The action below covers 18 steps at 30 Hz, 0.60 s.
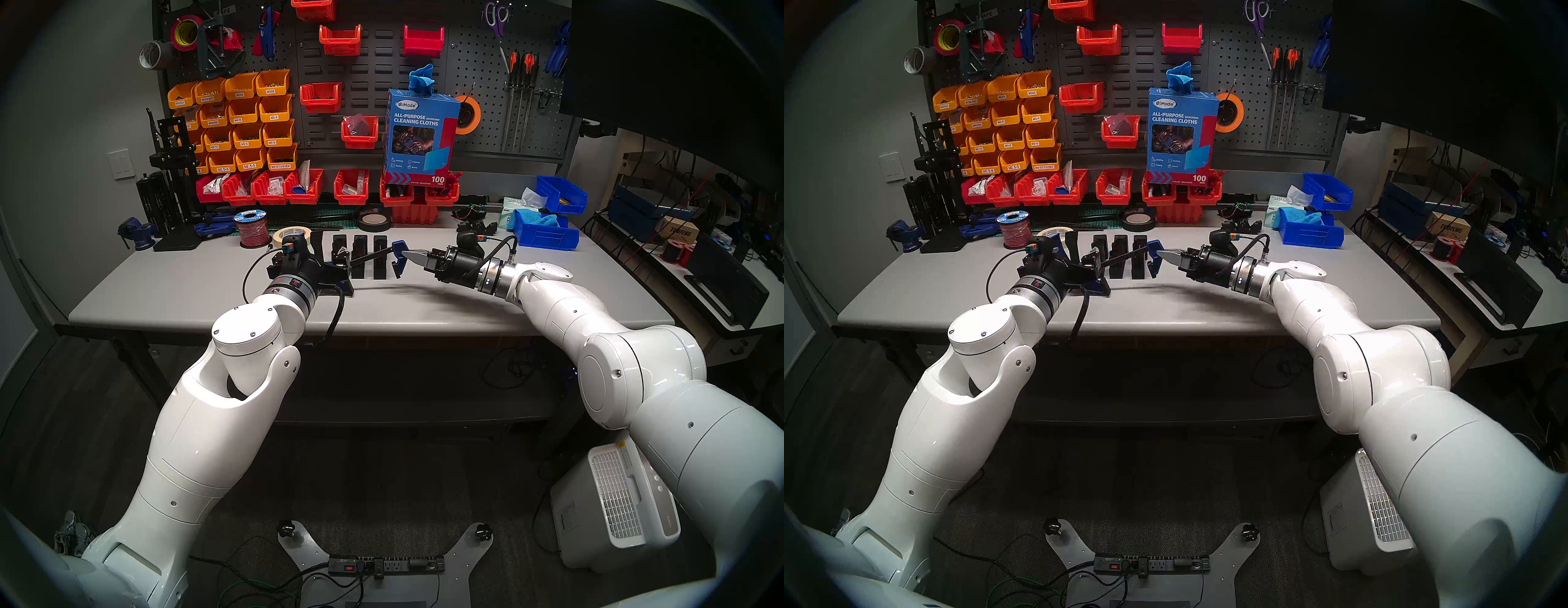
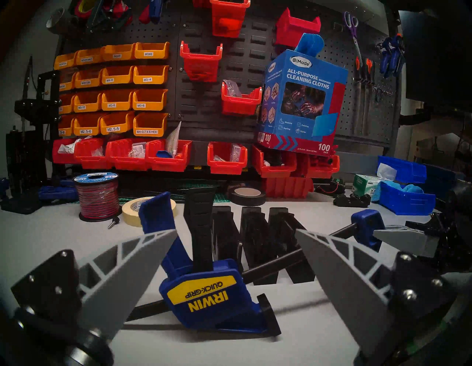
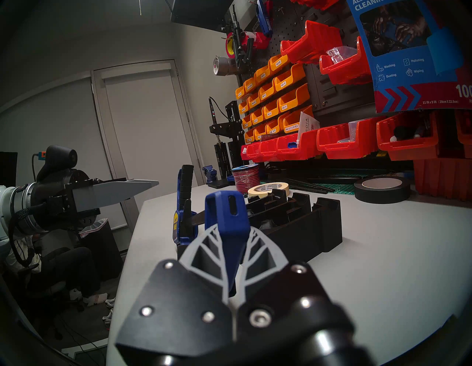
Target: Clamp the two 3D printed pieces together with the clamp
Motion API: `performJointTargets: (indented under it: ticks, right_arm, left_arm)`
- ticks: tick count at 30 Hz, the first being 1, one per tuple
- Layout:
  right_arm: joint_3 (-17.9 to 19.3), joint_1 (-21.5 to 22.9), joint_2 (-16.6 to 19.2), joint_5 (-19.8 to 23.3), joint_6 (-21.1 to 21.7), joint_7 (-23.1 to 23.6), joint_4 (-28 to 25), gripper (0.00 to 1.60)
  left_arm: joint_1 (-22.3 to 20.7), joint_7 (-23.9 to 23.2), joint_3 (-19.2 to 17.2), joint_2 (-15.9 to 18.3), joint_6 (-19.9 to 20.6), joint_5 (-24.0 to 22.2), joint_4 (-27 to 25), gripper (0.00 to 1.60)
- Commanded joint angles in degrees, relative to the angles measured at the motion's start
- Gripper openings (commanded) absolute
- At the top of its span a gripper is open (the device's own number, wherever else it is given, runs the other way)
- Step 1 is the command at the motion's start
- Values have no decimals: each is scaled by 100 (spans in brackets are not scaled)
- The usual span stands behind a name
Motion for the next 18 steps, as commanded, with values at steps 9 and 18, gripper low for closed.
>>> performJointTargets:
  ticks: [9,18]
  right_arm:
    - [55,293,2,42,-3,10,-117,0]
    - [59,303,0,37,-9,14,-100,0]
  left_arm:
    - [-367,556,-152,-558,177,-183,-24,160]
    - [-448,766,-191,-684,267,-342,191,160]
